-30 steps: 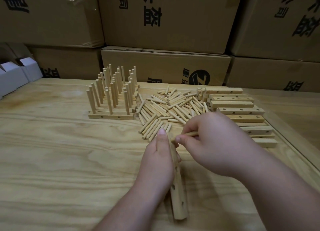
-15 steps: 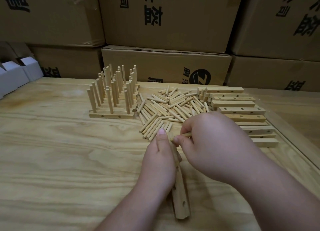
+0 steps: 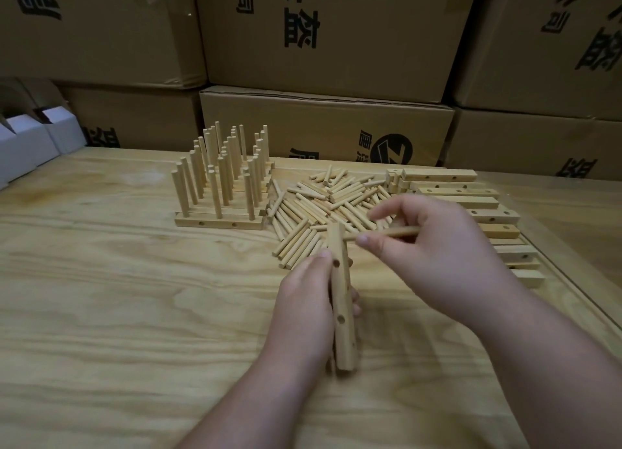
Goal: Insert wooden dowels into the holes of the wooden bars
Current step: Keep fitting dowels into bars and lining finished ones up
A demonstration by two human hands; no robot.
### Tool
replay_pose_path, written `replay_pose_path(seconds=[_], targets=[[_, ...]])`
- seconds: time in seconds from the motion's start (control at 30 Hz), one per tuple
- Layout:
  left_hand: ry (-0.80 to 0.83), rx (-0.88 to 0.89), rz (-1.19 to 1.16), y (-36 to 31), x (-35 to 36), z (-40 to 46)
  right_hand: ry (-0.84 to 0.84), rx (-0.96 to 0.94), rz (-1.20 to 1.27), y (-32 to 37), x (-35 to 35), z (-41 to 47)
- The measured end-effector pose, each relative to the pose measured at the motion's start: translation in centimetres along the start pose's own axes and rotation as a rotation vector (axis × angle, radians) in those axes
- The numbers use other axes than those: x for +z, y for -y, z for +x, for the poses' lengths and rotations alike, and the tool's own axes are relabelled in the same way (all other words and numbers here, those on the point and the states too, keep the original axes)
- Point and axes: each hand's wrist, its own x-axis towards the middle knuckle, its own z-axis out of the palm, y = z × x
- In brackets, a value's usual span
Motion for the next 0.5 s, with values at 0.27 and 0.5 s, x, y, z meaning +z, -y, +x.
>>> replay_pose_path(seconds=[0.27, 0.5], targets=[[-0.205, -0.138, -0.419, -1.1, -0.4, 0.9, -0.141, 0.06, 0.313, -3.1, 3.9, -0.5], [-0.233, -0.146, -0.582, -1.3, -0.8, 1.1, 0.396, -0.206, -0.343, -4.7, 7.6, -0.1]])
